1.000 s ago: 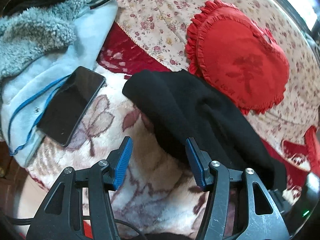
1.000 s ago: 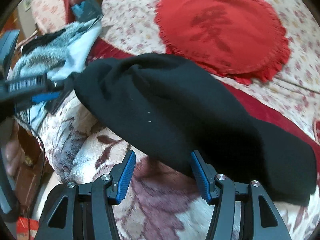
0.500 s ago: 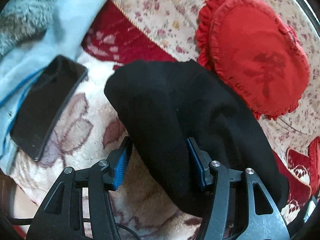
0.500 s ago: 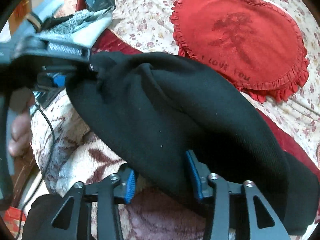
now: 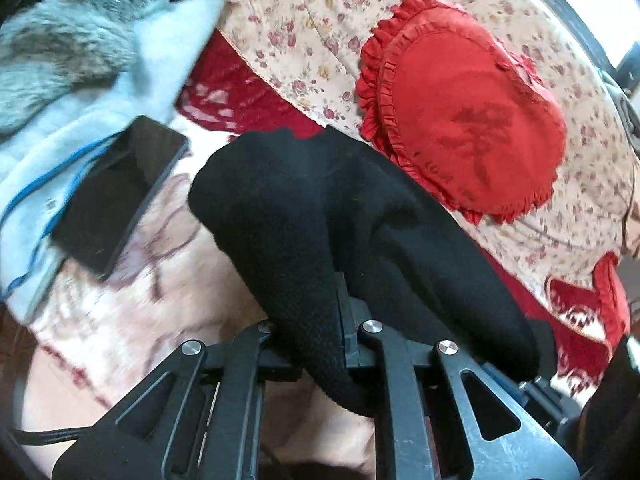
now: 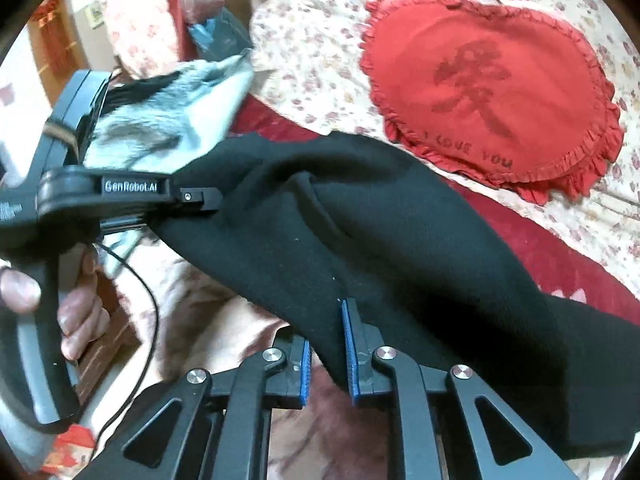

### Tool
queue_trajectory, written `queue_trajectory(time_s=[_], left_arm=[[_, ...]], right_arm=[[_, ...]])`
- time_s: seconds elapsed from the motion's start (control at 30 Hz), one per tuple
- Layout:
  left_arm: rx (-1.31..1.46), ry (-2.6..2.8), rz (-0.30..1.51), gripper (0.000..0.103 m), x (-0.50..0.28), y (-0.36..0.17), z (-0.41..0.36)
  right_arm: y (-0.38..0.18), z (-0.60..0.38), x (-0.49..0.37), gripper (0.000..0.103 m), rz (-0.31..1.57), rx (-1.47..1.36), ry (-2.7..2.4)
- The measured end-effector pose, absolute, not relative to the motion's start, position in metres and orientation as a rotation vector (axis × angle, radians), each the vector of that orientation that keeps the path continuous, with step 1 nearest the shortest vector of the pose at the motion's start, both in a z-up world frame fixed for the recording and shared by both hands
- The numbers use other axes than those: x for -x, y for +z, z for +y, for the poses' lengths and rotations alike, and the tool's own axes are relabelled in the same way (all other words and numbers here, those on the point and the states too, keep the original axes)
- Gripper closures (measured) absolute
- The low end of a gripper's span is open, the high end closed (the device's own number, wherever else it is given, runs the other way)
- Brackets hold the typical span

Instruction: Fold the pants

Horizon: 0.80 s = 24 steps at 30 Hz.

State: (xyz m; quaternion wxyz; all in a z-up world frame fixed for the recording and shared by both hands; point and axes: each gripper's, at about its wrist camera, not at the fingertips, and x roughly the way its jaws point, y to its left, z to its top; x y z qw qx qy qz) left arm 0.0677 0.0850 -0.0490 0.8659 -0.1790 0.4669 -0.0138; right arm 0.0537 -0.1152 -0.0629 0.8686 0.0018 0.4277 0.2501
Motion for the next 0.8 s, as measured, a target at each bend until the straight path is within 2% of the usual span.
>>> queue_trajectory(time_s=[0.17, 0.23, 0.33, 0.43, 0.67, 0.73, 0.8], left_arm=[[0.335, 0.039, 1.079, 0.092, -0.048, -0.089, 0.097], [0.352, 0.037, 1.086, 0.08, -0.044, -0.094, 0.105], [0.339, 0.049, 1.066, 0.074, -0.039, -0.083, 0.112], [0.321, 0.062, 1.048, 0.073, -0.036, -0.072, 0.117], [0.242, 0.108, 0.938, 0.073, -0.013, -0.033, 0.115], [0.237, 0.093, 0.931, 0.073, -0.011, -0.025, 0.115], [0.24, 0.061, 0.933, 0.073, -0.013, -0.023, 0.107]], right_arm=[[-0.088, -0.095, -0.033, 0.089, 0.999, 0.042, 0.565], [-0.1, -0.088, -0.03, 0.086, 1.053, 0.069, 0.553], [-0.089, -0.09, -0.025, 0.08, 1.03, 0.075, 0.563], [-0.079, -0.105, -0.021, 0.073, 1.037, 0.011, 0.586], [-0.044, -0.159, 0.001, 0.069, 0.932, -0.069, 0.486], [-0.039, -0.174, 0.002, 0.059, 0.886, -0.058, 0.405], [-0.038, -0.185, -0.001, 0.054, 0.868, -0.057, 0.345]])
